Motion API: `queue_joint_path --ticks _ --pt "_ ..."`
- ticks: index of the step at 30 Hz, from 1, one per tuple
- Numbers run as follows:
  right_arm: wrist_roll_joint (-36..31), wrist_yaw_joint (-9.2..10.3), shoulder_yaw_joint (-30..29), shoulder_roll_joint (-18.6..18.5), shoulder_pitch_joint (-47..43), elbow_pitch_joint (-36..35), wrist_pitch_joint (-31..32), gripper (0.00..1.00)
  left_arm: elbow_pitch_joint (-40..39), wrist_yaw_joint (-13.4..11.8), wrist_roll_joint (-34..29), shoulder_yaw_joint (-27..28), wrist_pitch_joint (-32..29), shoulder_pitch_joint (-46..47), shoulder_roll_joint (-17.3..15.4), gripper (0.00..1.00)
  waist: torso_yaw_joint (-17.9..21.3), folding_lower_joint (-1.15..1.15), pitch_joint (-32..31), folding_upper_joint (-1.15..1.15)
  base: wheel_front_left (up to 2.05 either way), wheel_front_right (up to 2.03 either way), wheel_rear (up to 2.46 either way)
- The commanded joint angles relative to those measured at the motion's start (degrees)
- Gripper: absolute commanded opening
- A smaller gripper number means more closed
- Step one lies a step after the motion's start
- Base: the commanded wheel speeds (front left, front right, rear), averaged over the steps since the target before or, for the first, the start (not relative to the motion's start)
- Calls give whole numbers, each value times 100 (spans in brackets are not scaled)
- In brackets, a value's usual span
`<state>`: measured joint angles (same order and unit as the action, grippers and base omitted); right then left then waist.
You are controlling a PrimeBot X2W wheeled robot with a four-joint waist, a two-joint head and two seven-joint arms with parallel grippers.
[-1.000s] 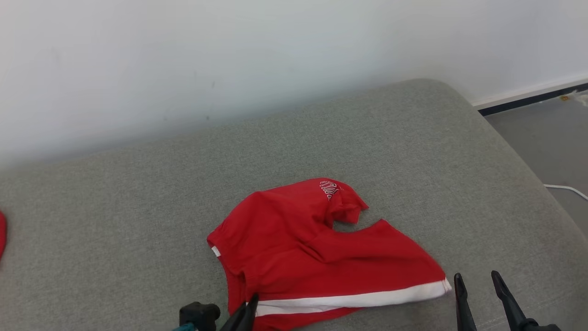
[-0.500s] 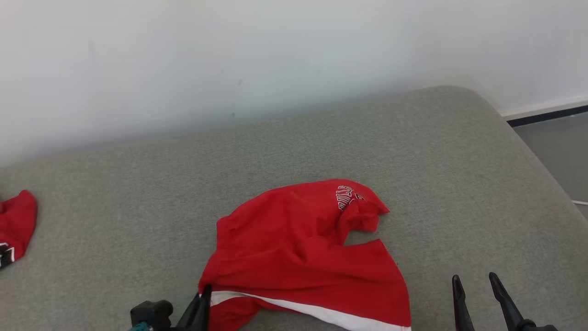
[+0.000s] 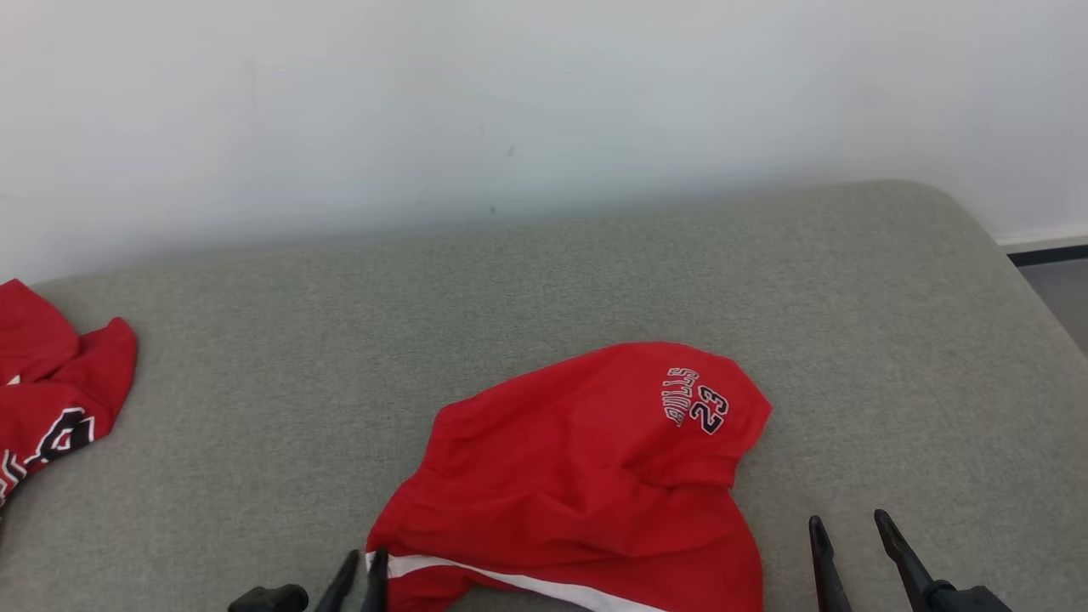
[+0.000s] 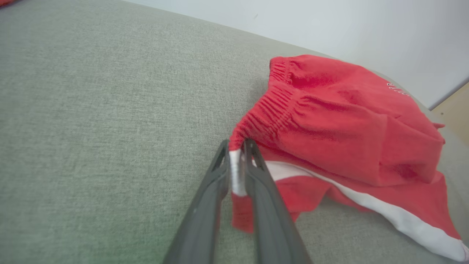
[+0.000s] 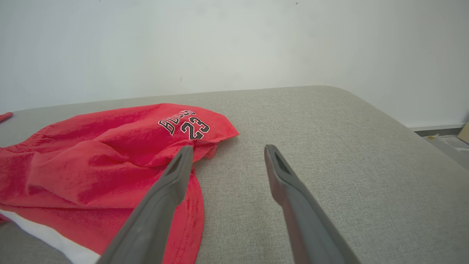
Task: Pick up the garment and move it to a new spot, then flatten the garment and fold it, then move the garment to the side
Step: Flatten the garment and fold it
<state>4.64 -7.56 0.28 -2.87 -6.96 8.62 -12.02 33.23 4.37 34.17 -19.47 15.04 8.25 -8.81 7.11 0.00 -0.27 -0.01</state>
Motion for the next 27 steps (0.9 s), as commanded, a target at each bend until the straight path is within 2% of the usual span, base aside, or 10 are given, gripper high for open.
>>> queue_joint_path --ticks 1,7,13,19,27 --pt "7 15 8 -3 26 4 17 100 -56 -14 -91 58 20 -85 14 100 -107 0 -42 1 0 0 0" --pt "44 15 29 -3 -46 20 -4 100 -399 85 -297 301 20 -350 13 100 -253 0 -114 1 0 0 0" --pt "44 15 -72 -2 -77 -24 -64 100 -1534 -63 -952 1194 20 -1040 144 100 -397 0 -184 1 0 0 0" --pt "100 15 -230 -3 -155 5 -129 100 -2429 130 -1576 1875 20 -1673 365 100 -630 0 -295 1 0 0 0" --pt "177 15 -317 -2 -234 127 -223 100 -2857 269 -1989 2355 20 -1982 541 100 -905 0 -508 1 0 0 0"
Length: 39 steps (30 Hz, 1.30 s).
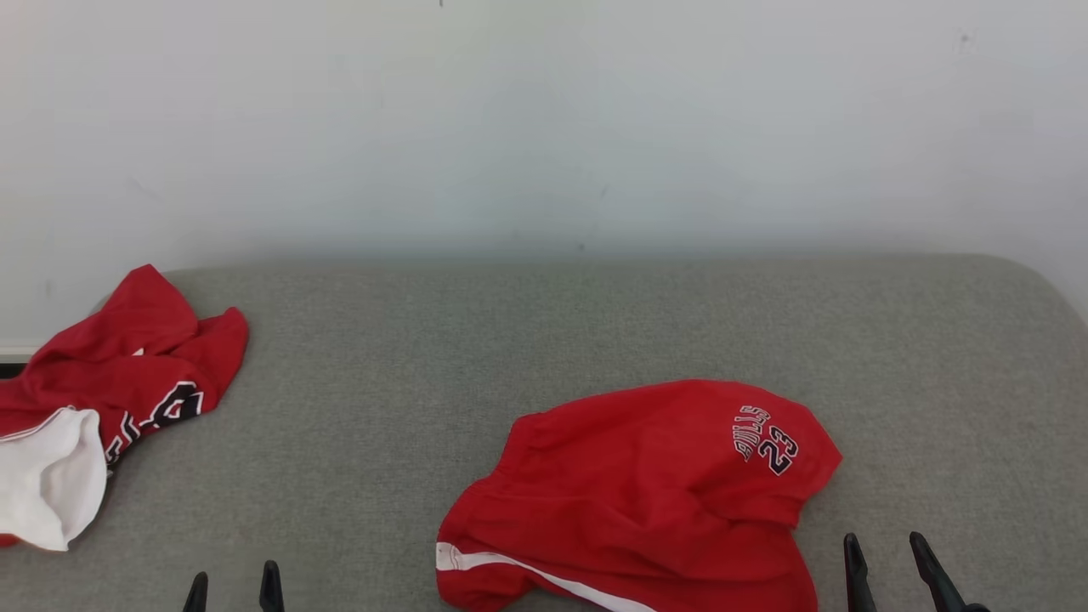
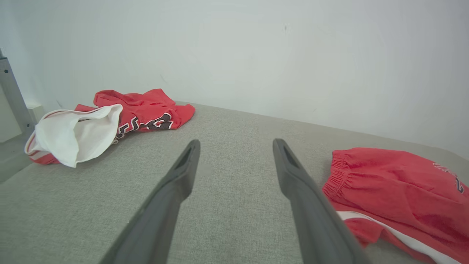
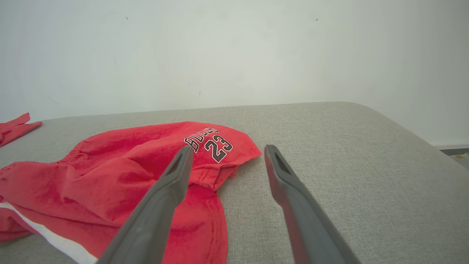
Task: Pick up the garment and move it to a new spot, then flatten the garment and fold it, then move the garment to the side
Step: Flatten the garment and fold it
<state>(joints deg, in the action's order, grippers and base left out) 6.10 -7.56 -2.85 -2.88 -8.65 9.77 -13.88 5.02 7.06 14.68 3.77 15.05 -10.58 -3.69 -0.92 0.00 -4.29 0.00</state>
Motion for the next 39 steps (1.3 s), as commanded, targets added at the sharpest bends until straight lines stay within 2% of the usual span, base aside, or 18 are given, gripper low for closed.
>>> queue_joint_path --ticks 1,12,39 --pt "38 15 -12 -1 -81 30 -41 100 -81 11 -81 67 19 -116 38 100 -127 0 -139 0 0 0 0" --pt "165 15 34 -2 -167 206 -96 100 -101 39 -183 -97 19 -238 75 100 -115 0 -263 0 0 0 0" --pt "166 15 84 -2 -84 171 -118 100 90 37 -102 -328 19 -80 42 100 76 0 -116 0 0 0 0"
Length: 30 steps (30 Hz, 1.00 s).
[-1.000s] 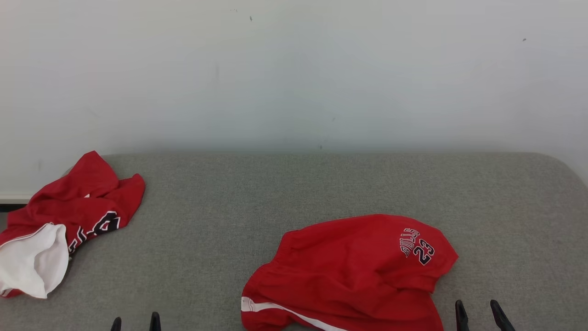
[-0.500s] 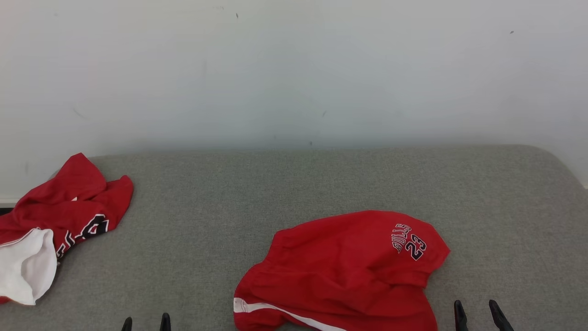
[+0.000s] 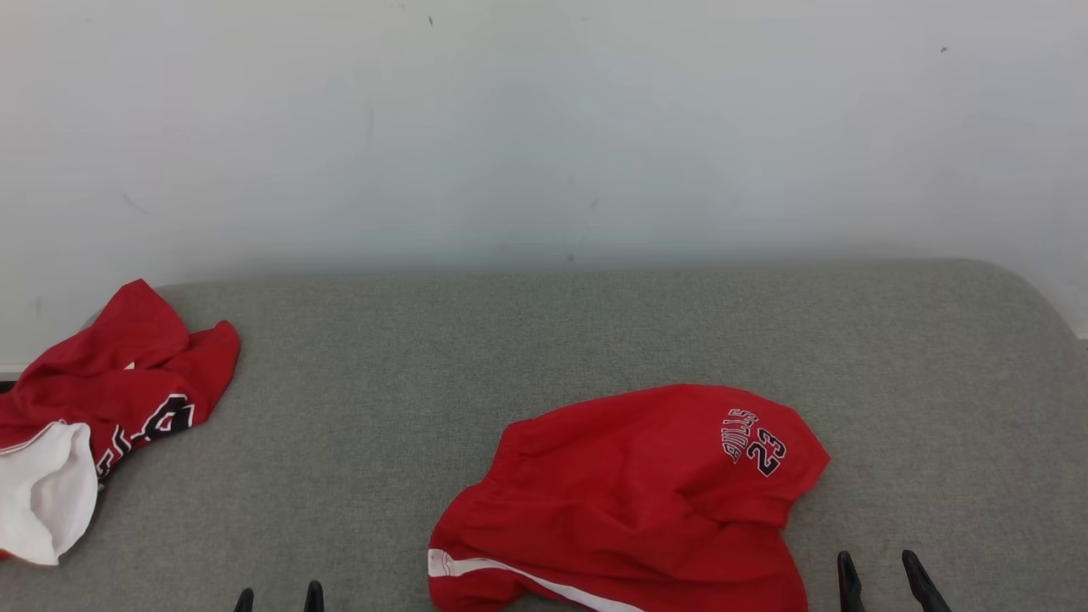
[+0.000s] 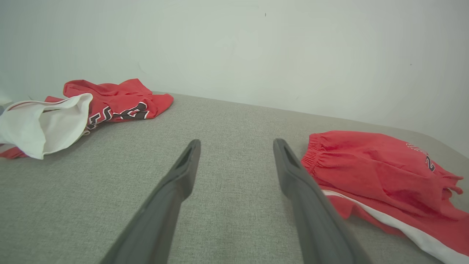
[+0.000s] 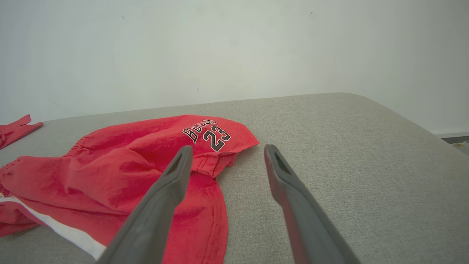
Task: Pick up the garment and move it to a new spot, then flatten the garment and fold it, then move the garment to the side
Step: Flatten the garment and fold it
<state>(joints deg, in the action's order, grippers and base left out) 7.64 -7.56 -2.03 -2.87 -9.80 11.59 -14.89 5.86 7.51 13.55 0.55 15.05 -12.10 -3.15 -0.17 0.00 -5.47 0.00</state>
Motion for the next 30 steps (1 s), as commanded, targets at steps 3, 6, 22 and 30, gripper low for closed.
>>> queue_joint_path --ticks 3,6,22,30 --pt "45 15 38 -3 35 3 20 100 -14 -8 9 -20 19 79 -12 100 12 0 26 0 0 0 0" --pt "54 15 65 -3 46 10 34 100 -47 -8 -21 -27 19 112 -12 100 25 0 56 0 0 0 0" --pt "343 15 701 -4 -136 278 1452 100 1424 -9 13 -693 -1 903 0 100 121 0 296 0 0 0 0" --pt "363 15 783 -3 -284 140 2377 100 2564 -23 103 -1000 -366 1847 15 100 277 0 503 0 0 0 0"
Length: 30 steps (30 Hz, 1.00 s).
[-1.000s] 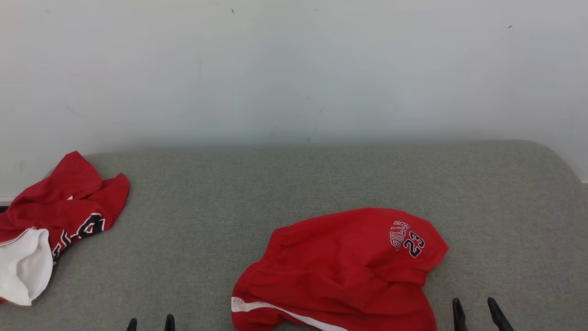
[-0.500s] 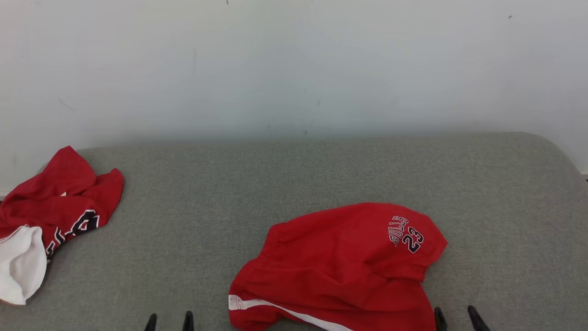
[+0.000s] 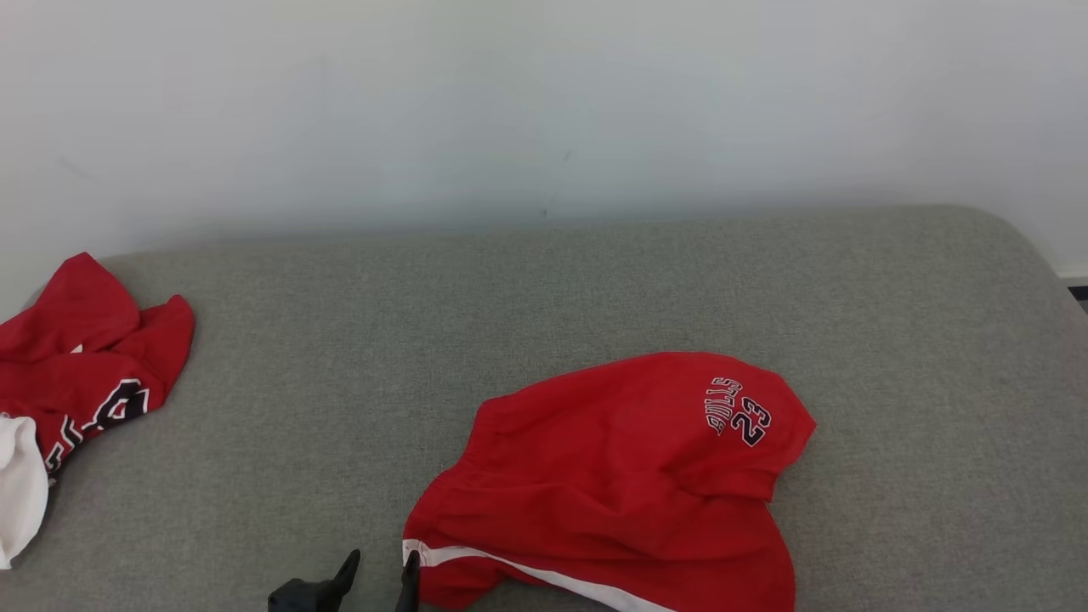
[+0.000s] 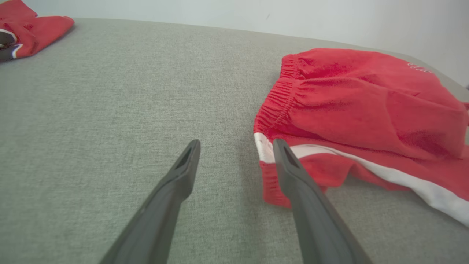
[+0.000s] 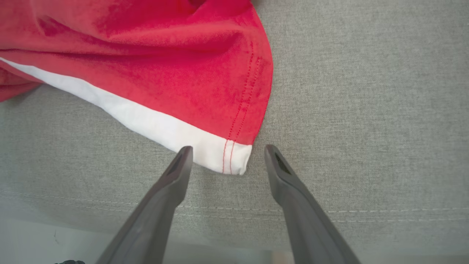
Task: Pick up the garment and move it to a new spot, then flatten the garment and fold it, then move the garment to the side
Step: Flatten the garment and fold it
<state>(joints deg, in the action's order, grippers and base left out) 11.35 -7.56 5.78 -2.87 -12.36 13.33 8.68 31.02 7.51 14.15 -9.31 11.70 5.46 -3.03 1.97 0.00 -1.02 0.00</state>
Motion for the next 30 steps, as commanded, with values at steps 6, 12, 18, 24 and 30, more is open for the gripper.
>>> queue_joint_path --ticks 6,12,18,24,30 --pt "-40 15 34 -2 85 -116 178 100 463 -18 184 -142 -179 465 7 100 175 0 213 0 0 0 0" --pt "29 15 92 -2 302 -90 151 100 457 -14 281 -285 -44 652 6 100 121 0 554 0 0 0 0" --pt "34 15 66 -3 377 51 237 100 503 -12 373 -393 33 655 -14 100 68 0 648 0 0 0 0" --pt "95 14 190 3 403 162 338 93 564 -11 452 -438 57 717 -64 65 51 0 639 0 0 0 0" --pt "139 14 289 3 356 221 403 56 634 -11 517 -490 62 694 -82 45 60 0 593 0 0 0 0"
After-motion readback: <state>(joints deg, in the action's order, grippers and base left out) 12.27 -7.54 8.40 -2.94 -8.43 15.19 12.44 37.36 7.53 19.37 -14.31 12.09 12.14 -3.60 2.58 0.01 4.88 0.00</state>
